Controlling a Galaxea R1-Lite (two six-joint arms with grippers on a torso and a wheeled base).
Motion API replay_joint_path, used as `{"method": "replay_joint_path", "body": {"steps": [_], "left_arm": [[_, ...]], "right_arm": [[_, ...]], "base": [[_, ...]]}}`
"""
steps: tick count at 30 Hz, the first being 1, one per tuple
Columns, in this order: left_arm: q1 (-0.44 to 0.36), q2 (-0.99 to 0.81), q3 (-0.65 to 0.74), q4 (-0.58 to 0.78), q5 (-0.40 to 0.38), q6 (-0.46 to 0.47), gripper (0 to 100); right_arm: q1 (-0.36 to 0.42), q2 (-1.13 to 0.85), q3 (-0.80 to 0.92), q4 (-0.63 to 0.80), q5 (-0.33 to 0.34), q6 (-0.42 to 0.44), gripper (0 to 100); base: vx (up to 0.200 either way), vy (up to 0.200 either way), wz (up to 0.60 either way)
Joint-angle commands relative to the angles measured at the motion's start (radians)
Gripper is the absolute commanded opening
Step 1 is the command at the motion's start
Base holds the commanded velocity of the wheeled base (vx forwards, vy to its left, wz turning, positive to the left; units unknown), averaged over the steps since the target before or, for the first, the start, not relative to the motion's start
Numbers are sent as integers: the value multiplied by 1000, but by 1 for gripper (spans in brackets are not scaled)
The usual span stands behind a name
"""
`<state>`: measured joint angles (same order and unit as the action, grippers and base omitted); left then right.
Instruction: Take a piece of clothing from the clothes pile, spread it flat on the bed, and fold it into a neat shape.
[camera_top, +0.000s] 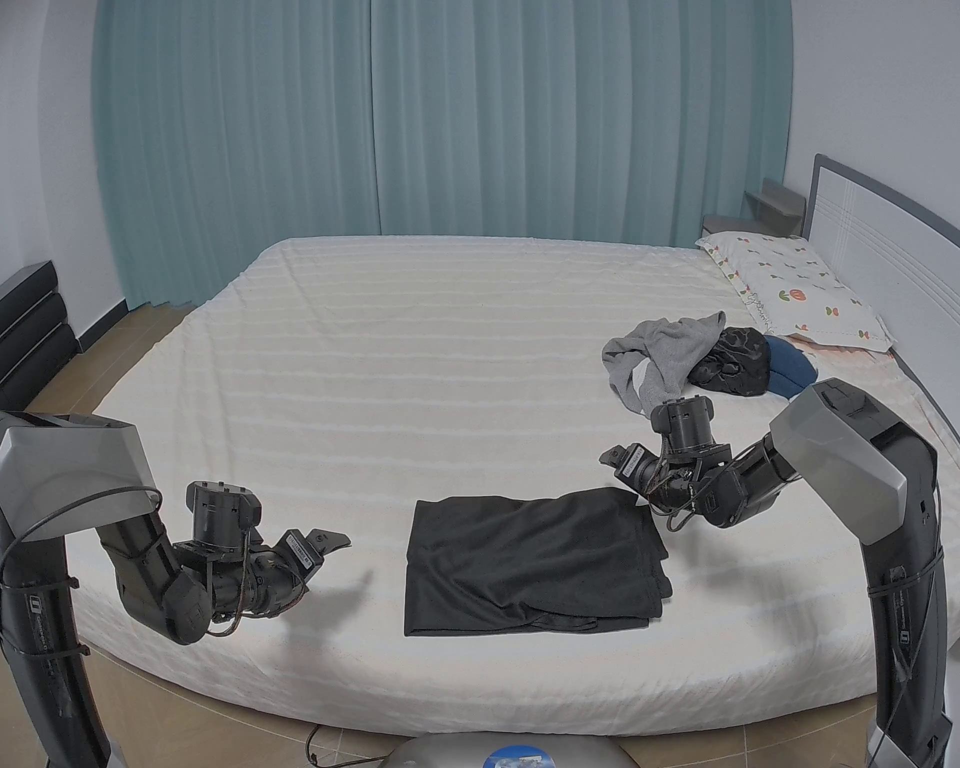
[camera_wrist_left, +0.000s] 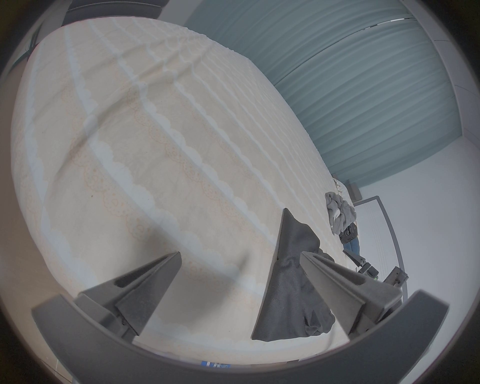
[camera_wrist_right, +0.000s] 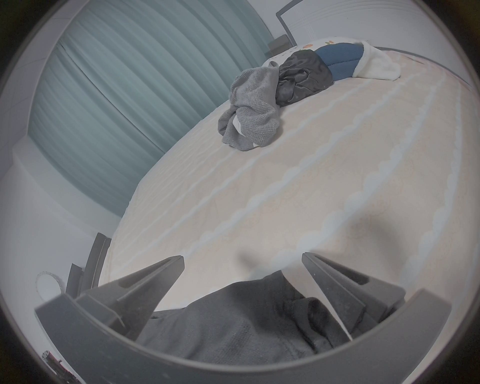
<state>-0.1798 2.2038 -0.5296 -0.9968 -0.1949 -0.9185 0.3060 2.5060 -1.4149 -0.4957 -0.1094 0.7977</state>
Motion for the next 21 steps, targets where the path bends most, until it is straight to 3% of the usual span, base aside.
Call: {"method": "replay_joint_path", "body": {"steps": [1, 10, 15, 21], "left_arm": [[2, 1, -1, 0, -3, 0, 100], [-7, -6, -10, 1, -8, -5, 100], [-15, -10, -13, 0, -6, -5, 100], [-24, -4, -53, 10, -5, -6, 100]], "right_arm": [[-19, 13, -1, -3, 2, 5, 100], [-41, 21, 48, -56, 69, -11, 100], [-36, 19, 128, -198, 119, -52, 100], [-36, 24, 134, -211, 140, -84, 100]], "base": [[0, 0, 0], [0, 0, 0], [0, -120, 0], [0, 0, 0]]}}
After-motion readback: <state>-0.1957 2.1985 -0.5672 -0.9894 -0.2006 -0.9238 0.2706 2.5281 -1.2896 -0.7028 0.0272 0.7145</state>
